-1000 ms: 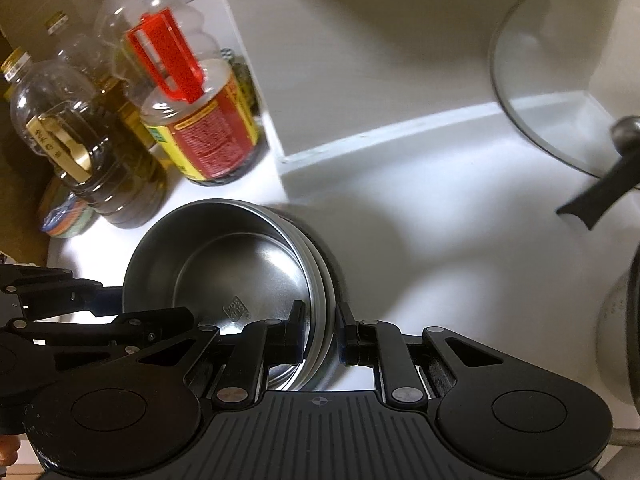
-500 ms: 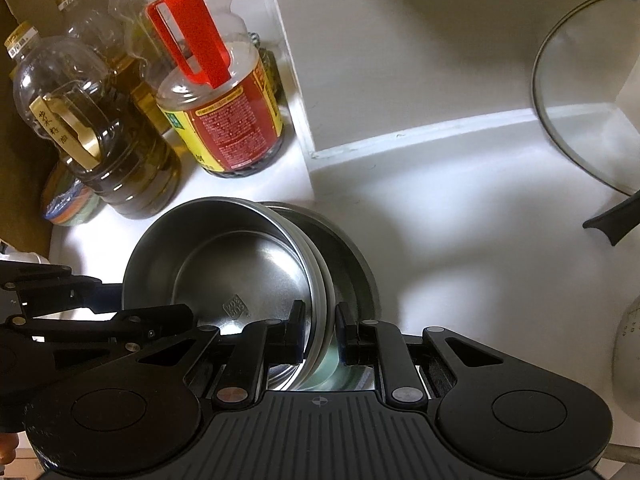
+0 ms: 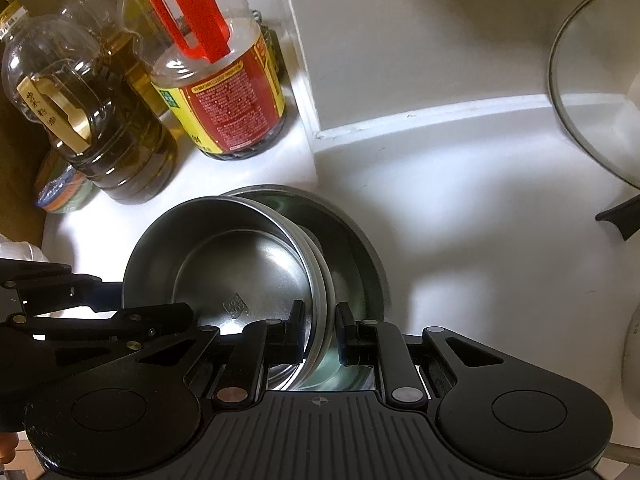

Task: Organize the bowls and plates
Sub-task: 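Lower the stacked pot and bowl onto the green plate in the basin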

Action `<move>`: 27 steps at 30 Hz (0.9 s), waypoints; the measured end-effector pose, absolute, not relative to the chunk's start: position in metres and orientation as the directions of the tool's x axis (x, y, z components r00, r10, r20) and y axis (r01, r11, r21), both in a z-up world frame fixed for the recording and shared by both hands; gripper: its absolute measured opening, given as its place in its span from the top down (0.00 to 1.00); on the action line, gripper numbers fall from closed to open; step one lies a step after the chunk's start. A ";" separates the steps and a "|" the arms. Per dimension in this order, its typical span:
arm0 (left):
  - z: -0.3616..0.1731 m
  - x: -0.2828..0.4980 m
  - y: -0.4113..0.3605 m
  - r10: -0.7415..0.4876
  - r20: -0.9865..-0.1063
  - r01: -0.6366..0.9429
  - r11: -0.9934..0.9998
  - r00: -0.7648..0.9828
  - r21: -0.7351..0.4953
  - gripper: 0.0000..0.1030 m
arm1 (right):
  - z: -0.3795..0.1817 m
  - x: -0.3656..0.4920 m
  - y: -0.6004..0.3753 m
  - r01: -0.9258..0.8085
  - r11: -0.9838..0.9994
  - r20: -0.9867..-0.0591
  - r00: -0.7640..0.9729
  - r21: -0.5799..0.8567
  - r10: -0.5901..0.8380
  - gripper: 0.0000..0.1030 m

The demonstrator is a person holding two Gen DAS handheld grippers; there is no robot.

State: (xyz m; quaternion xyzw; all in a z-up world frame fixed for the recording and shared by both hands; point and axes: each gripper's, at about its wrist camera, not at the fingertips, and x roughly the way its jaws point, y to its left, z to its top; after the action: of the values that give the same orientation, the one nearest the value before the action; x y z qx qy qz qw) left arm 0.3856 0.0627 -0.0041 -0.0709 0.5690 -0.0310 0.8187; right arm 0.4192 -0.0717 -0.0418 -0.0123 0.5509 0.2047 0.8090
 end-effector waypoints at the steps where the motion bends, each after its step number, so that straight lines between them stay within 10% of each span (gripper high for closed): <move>1: -0.005 0.386 0.064 -0.131 -0.928 -0.031 0.988 0.349 -0.151 0.75 | -0.043 0.420 -0.071 -0.345 0.915 -0.897 0.307 0.206 0.318 0.85; 27: -0.012 0.389 0.068 -0.140 -0.937 -0.036 0.987 0.320 -0.159 0.75 | -0.047 0.427 -0.064 -0.353 0.913 -0.916 0.259 0.207 0.307 0.85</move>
State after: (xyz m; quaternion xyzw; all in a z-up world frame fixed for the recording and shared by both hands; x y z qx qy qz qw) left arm 0.3892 0.0683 -0.0116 -0.0755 0.5824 -0.0321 0.8088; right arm 0.4265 -0.0639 -0.0473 -0.0198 0.5720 0.2080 0.7932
